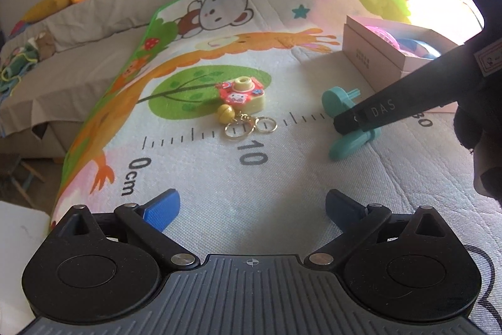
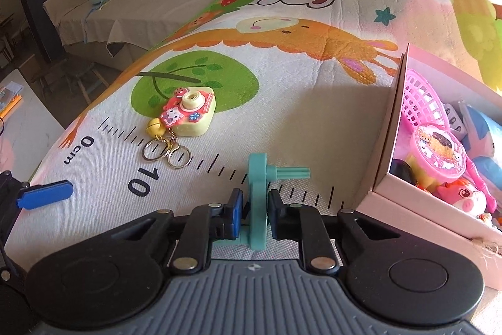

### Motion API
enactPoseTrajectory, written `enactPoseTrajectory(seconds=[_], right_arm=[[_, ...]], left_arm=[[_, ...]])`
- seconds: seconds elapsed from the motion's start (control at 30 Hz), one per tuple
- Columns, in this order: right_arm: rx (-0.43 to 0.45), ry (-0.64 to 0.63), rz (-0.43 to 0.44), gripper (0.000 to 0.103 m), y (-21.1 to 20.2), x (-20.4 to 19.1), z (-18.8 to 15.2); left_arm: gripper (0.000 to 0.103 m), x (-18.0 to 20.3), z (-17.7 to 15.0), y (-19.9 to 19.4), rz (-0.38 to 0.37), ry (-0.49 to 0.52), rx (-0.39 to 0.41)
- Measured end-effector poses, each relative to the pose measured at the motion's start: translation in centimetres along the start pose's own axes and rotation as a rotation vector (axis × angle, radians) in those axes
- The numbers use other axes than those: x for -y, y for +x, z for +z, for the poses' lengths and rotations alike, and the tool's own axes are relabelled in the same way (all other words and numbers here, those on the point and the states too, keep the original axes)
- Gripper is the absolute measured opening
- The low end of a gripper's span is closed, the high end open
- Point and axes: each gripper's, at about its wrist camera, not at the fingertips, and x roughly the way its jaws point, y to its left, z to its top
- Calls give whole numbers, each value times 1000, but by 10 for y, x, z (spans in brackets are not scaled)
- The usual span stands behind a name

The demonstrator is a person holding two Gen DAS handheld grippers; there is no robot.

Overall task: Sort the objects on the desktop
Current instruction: 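Grasp the teal pacifier toy with the right tool, then grasp the Hello Kitty keychain with the left tool while the right tool holds the teal toy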

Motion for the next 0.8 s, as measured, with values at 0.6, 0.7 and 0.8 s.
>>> enactPoseTrajectory(seconds=[0.6,0.7,0.8], right_arm=[[32,81,-147,13,-59,48,-72],[53,106,-138,13,-66,55,-80],[80,112,-131,15,-75,57,-85]], left_arm=[[102,-9,39,30,26,-41,21],[102,-14,63,57,71,-69,12],[102,-16,81,77,78,-100,0]])
